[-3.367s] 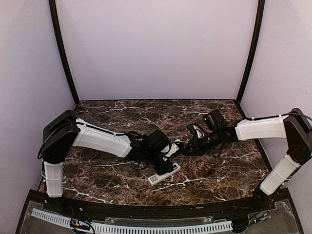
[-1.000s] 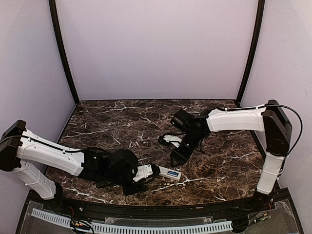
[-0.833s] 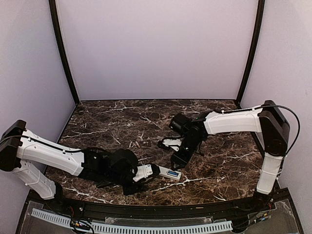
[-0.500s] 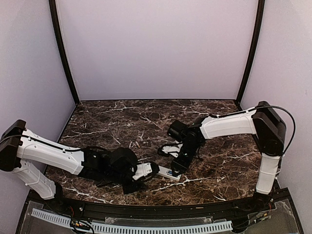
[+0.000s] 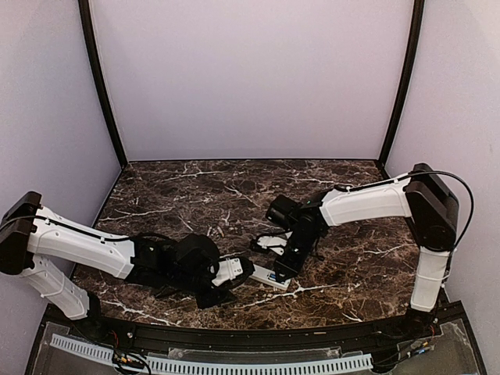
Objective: Load the batteries into the remote control
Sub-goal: Adjust the remote control without the battery cover at the center of the board.
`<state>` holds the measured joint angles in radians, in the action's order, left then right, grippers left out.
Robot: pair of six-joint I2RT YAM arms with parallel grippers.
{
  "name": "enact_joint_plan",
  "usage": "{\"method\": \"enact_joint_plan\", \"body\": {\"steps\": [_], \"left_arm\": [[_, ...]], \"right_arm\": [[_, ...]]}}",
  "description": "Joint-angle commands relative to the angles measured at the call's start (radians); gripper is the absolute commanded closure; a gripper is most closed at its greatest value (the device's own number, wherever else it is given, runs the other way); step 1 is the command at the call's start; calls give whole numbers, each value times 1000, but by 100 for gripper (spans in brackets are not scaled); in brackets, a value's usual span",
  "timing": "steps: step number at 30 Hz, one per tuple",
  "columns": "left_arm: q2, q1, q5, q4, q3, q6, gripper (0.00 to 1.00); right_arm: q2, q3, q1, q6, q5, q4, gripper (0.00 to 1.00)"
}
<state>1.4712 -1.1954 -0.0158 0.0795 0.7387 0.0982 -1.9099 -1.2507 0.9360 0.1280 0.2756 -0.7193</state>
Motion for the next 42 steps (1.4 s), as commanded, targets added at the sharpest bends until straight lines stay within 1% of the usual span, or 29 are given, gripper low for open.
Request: {"method": "enact_joint_plan", "body": {"steps": [1,2,5,6,9,10,12,14,17,19,21,24,26,28,31,33,37,39,42], "left_arm": [[-20,6,5,16,4,9,60],[-22,6,5,16,4,9,60],[-29,8,5,13,2,8,60],[-31,8,5,13,0,8,60],[-40,13,6,11,-2,4,60],[-44,14,5,13,-4,2,60],[-61,25,27,13,-9,-7,60],[-90,46,34,14,-15,-24,60],[-161,92,31,3,-33,-61,58],[-214,128,29,-10,-46,-87,55],[-268,171,34,-28,-58,-135,48],[-347,258,56,-38,-67,-212,42],[-378,310,90,-29,-63,-258,37],[-390,361,122,-4,-48,-302,33],[-359,432,137,49,-5,-363,28],[-316,475,139,64,20,-397,26],[-214,544,139,92,76,-455,24],[-181,577,131,73,84,-489,22],[-155,594,148,62,87,-514,21]], "right_arm": [[-8,22,14,-6,-36,10,85],[-6,22,14,-7,-37,11,87],[-5,18,14,-8,-35,7,87],[-5,14,15,-8,-32,3,85],[0,-1,15,-8,-17,-9,70],[5,-6,15,-9,-14,-9,67],[18,-19,15,-8,-11,-14,64],[32,-44,13,-7,-10,-25,63],[60,-87,10,0,-7,-41,61],[78,-122,-1,7,-5,-58,60],[99,-155,-19,10,-2,-71,60],[136,-196,-65,-2,12,-63,59],[161,-214,-101,-34,-5,-41,58],[165,-233,-141,-97,-56,-19,57],[136,-266,-189,-174,-182,-18,56],[103,-287,-191,-193,-225,-5,57],[16,-368,-183,-278,-192,57,57],[-45,-413,-157,-320,-183,107,57],[-152,-495,-96,-356,-198,167,57]]}}
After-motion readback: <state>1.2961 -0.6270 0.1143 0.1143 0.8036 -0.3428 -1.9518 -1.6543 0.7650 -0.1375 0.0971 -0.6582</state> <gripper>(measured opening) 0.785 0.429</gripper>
